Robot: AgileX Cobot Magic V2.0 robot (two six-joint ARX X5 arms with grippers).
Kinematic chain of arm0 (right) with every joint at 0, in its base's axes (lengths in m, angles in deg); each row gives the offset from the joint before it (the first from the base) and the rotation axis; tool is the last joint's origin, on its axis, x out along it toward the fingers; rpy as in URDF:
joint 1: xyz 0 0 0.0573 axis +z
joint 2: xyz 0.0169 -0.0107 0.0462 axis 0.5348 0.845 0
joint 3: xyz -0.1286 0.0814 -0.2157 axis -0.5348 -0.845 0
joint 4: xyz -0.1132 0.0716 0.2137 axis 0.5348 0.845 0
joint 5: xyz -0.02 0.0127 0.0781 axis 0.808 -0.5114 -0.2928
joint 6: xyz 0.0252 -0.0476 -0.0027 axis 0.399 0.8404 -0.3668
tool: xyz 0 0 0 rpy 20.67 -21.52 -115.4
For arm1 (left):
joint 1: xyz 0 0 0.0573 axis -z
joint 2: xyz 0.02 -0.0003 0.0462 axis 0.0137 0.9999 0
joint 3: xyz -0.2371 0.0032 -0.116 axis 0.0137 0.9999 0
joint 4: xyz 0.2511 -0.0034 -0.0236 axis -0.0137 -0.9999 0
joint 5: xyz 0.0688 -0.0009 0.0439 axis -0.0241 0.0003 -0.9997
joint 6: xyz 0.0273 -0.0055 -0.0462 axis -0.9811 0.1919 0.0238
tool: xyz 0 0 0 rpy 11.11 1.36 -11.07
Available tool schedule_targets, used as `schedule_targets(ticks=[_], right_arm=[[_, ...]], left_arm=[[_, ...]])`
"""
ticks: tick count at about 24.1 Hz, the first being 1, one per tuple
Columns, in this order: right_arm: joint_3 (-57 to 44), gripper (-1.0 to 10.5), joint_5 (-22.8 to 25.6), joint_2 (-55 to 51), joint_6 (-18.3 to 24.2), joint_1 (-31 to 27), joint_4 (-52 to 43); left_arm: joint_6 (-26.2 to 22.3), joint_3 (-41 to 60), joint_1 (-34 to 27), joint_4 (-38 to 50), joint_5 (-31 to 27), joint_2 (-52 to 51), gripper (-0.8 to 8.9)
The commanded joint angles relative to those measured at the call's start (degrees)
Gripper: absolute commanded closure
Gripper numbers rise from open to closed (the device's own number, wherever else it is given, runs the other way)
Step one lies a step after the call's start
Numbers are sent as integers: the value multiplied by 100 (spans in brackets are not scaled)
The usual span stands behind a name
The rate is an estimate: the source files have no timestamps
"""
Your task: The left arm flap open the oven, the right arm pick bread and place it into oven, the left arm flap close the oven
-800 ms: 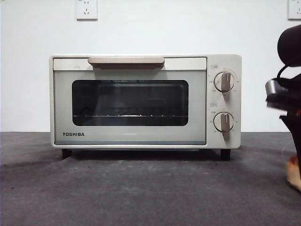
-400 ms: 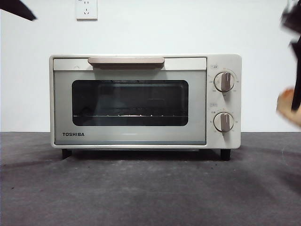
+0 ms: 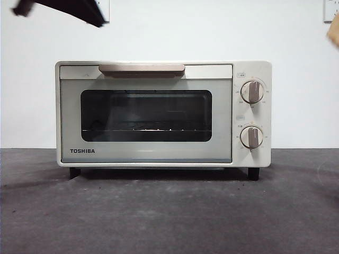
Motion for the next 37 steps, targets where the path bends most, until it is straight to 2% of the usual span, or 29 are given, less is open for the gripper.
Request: schedule_targets(ticks=[1, 11, 23, 32, 37], right_arm=[[35, 803, -114, -293, -149, 28, -20], [35, 803, -133, -1287, -264, 26, 31], [35, 803, -131, -1462, -363, 28, 26], [35, 803, -138, -1462, -407, 28, 33], [35, 803, -278, -1462, -409, 28, 48]], left_arm=[[-289, -236, 90, 295, 26, 356, 798], [-555, -326, 186, 1193, -92, 1067, 798], [-656, -326, 186, 1139, -240, 1333, 798], [-754, -326, 234, 1097, -599, 1344, 798], [-761, -326, 260, 907, -643, 1368, 798]])
